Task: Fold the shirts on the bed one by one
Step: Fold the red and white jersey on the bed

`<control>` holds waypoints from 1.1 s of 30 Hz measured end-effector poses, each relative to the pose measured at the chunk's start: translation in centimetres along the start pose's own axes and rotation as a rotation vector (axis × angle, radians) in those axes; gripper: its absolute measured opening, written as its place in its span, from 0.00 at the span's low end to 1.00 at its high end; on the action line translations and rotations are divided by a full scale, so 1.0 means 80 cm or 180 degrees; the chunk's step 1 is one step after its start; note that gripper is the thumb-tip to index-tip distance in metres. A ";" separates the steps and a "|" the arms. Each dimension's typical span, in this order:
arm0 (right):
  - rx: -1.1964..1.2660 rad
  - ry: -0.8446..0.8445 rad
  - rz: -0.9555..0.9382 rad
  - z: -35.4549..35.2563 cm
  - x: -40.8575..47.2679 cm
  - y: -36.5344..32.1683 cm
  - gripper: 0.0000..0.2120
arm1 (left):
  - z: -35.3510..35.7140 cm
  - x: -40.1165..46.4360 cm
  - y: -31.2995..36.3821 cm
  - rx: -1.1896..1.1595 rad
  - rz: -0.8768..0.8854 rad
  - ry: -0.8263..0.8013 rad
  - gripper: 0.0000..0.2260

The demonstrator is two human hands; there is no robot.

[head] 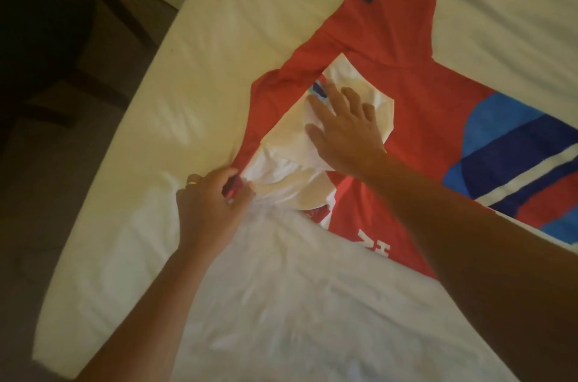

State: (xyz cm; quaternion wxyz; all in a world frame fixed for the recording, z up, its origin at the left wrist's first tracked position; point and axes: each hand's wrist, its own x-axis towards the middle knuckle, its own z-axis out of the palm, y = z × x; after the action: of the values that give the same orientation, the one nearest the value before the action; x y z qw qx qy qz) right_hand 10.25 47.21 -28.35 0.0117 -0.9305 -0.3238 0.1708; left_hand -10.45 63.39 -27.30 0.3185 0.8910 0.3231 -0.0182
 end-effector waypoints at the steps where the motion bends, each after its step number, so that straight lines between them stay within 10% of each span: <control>1: 0.0060 -0.0131 0.0096 0.001 0.007 0.001 0.28 | -0.001 0.002 -0.003 -0.0080 -0.0052 -0.0026 0.11; 7: 0.0140 -0.0416 -0.0152 -0.002 0.037 0.029 0.30 | -0.004 0.015 -0.020 -0.0576 -0.0329 0.0168 0.07; 17: 0.0576 -0.0373 -0.0261 -0.008 0.056 0.042 0.28 | 0.021 0.010 0.013 0.0764 -0.0014 0.0970 0.16; 22: 0.0646 0.0134 -0.0409 -0.020 0.074 0.042 0.25 | 0.043 0.011 0.016 0.1522 0.1498 0.0169 0.28; 33: -0.0304 0.0662 -0.0386 -0.059 0.089 0.035 0.12 | 0.044 0.035 -0.023 0.1746 0.1090 -0.0509 0.36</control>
State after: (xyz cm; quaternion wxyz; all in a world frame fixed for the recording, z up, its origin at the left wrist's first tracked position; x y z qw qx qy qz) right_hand 18.69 49.74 -26.47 0.0113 -0.9214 -0.3844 0.0567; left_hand -8.70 64.00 -31.82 0.0895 0.9807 0.1256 -0.1205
